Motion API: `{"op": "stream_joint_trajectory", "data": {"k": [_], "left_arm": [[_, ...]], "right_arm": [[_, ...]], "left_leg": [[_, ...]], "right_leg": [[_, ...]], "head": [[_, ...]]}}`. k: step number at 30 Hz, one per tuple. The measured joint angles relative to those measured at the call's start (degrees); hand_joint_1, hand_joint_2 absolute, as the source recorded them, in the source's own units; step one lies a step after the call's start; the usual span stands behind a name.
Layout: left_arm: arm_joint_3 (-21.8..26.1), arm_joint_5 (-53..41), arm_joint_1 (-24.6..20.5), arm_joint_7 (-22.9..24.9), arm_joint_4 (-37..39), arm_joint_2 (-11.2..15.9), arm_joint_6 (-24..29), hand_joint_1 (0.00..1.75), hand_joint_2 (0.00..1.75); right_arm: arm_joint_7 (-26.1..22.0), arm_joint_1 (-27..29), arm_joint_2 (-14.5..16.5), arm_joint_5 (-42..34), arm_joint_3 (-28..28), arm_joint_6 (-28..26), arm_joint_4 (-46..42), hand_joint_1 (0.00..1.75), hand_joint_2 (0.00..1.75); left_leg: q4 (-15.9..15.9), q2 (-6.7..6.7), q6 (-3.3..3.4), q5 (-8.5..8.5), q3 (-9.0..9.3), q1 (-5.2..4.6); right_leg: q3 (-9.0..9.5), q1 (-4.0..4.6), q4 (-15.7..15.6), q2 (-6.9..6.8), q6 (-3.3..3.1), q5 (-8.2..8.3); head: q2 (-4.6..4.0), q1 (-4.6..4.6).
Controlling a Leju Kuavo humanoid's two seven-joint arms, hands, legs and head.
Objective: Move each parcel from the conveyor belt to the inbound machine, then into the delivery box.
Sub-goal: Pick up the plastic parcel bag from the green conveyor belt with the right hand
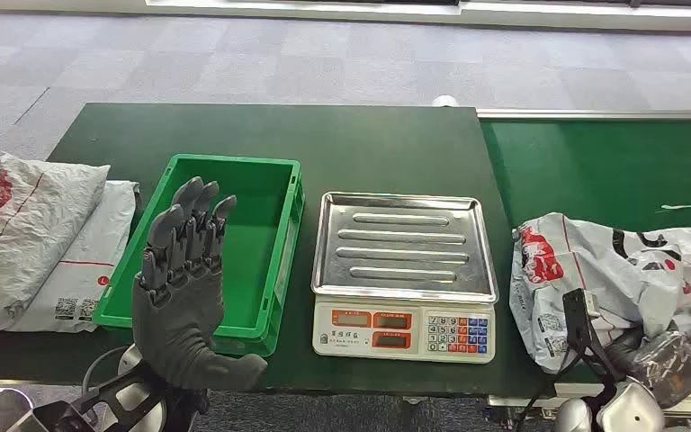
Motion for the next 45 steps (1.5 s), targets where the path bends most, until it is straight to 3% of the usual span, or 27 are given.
{"op": "stream_joint_trajectory", "data": {"k": [13,15,18,21,25,31,40,45], "left_arm": [[0.0,-0.6,0.3,0.0,-0.1,-0.1,-0.3,0.00,1.75],[0.0,-0.9,0.5,0.0,-0.3,-0.3,-0.4,0.00,1.75],[0.1,-1.0,0.9,0.0,-0.8,-0.5,-0.4,0.00,1.75],[0.1,-1.1,0.9,0.0,-0.9,-0.6,-0.4,0.00,1.75],[0.1,-1.0,0.7,0.0,-0.6,-1.0,-0.1,0.00,1.75],[0.0,-0.6,0.5,0.0,-0.4,-1.0,0.2,0.00,1.75],[0.0,-0.1,0.5,0.0,-0.3,-1.1,0.8,0.00,1.75],[-0.1,-0.1,-0.1,0.0,-0.2,-1.0,1.5,0.00,1.75]], "right_arm": [[-2.0,-0.1,0.2,0.0,-2.1,-1.0,1.5,1.75,1.75],[-5.9,-0.1,0.6,-1.0,-2.1,-5.9,1.2,1.75,1.75],[-16.8,-0.2,2.2,-4.4,-0.9,-15.1,-2.6,1.75,1.75],[-26.1,-0.4,5.9,-3.3,1.9,-17.7,-12.6,1.75,1.75],[-28.3,-0.7,9.4,-0.1,7.4,-18.0,-25.5,1.75,1.75],[-32.0,-1.2,9.9,0.1,13.4,-18.0,-33.0,1.75,1.75],[-30.9,-1.8,9.9,0.1,17.8,-17.5,-34.4,1.75,1.75],[-20.1,-3.3,8.0,0.1,26.2,-11.3,-24.6,1.75,1.75]], "left_leg": [[0.0,0.00,0.00,0.00,-0.01,0.01],[0.0,0.00,0.00,0.00,-0.04,0.01],[0.0,0.00,-0.01,0.01,-0.06,0.01],[0.0,0.01,-0.04,0.03,-0.03,0.02],[0.0,-0.02,-0.07,0.05,0.00,0.15],[0.0,0.04,-0.07,0.02,0.02,0.12],[0.0,0.02,-0.07,0.01,0.03,0.13],[0.0,0.13,-0.11,0.02,0.08,0.18]], "right_leg": [[0.02,0.01,0.0,0.00,0.00,0.00],[0.02,0.00,0.0,0.01,0.00,0.00],[0.01,0.01,0.0,0.01,0.00,0.00],[-0.03,0.05,0.0,0.01,-0.02,-0.01],[0.01,0.17,0.0,-0.07,-0.08,-0.05],[0.02,0.10,0.0,0.01,-0.08,-0.05],[0.04,0.13,0.0,0.00,-0.09,-0.05],[0.05,0.17,0.0,0.06,-0.14,-0.02]], "head": [[0.00,-0.01],[0.00,0.00],[0.00,-0.01],[0.00,-0.02],[0.00,-0.02],[0.00,-0.01],[0.00,0.00],[0.00,-0.01]]}}
